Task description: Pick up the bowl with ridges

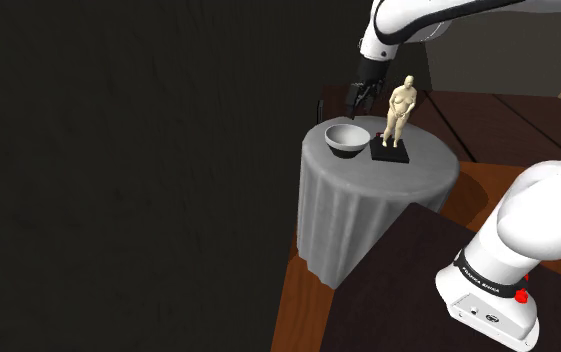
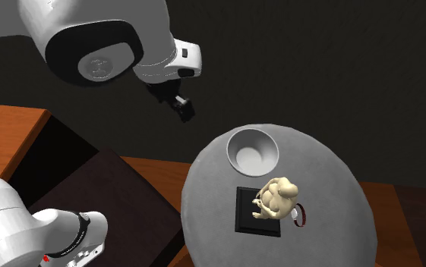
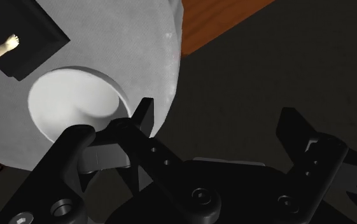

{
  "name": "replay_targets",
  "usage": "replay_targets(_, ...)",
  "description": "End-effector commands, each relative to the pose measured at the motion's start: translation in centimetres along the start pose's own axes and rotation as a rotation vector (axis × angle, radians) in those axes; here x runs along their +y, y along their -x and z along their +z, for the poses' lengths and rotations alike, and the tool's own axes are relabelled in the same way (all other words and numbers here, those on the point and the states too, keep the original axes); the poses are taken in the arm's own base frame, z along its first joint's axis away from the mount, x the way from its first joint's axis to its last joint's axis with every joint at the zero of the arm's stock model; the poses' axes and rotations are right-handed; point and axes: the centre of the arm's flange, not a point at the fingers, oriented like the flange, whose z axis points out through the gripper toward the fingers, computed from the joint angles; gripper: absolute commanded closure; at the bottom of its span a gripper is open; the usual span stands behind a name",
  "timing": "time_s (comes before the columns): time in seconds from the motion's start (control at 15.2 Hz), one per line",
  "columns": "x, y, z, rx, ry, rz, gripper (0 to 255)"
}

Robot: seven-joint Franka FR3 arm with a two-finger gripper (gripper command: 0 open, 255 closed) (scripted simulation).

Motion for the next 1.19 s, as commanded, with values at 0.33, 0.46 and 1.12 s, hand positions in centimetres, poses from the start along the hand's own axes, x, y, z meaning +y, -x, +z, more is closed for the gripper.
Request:
replay_targets(0.33, 4.1, -5.4, 6.4, -0.028, 0.046, -0.01, 0)
replay_targets(0.46, 5.2, -7.0, 8.1, -0.036, 0.059, -0.012, 0)
replay_targets(1.12, 10.9, -14.5, 16.6, -0.076, 0.12, -0.024, 0)
